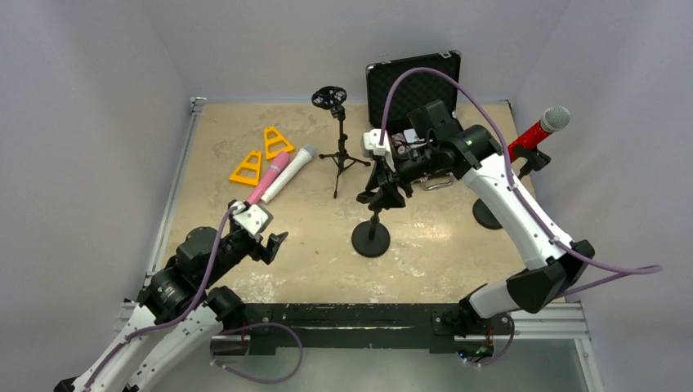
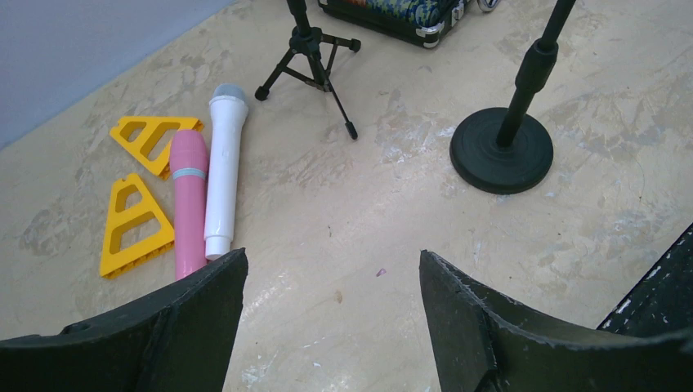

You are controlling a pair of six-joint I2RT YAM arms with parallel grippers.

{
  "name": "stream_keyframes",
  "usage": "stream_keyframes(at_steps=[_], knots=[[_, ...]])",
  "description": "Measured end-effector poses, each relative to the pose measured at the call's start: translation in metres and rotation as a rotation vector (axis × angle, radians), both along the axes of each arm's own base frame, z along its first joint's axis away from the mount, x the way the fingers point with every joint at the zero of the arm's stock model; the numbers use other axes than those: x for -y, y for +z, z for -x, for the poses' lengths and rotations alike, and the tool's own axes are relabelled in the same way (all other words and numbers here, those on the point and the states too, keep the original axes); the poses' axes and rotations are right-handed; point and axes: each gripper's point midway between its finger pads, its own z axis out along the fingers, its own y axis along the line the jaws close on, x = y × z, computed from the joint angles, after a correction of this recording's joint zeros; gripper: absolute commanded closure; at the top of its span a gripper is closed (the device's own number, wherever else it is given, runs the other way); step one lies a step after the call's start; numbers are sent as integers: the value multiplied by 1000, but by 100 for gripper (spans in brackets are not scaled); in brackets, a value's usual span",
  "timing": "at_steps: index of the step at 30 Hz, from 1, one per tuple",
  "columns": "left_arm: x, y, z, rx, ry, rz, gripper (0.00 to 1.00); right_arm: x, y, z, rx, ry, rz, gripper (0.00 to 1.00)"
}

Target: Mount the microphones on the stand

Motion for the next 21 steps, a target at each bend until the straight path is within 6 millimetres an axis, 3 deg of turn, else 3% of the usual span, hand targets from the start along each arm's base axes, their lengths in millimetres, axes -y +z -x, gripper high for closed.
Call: stream_keyframes(at_steps=[5, 9, 13, 16, 21], knots=[[0, 0, 0, 0, -1, 0, 19, 7, 18, 15, 43, 12, -38, 40], [0, 0, 0, 0, -1, 0, 19, 22, 45, 31, 107, 9, -100, 39], [0, 0, 0, 0, -1, 0, 19, 40, 58, 41, 144, -16, -166, 28], [0, 0, 0, -1, -1, 0, 19, 50, 37, 56, 120, -21, -198, 15], [0, -1, -1, -5, 1, -4, 19, 65, -31, 79, 36, -61, -221, 6]])
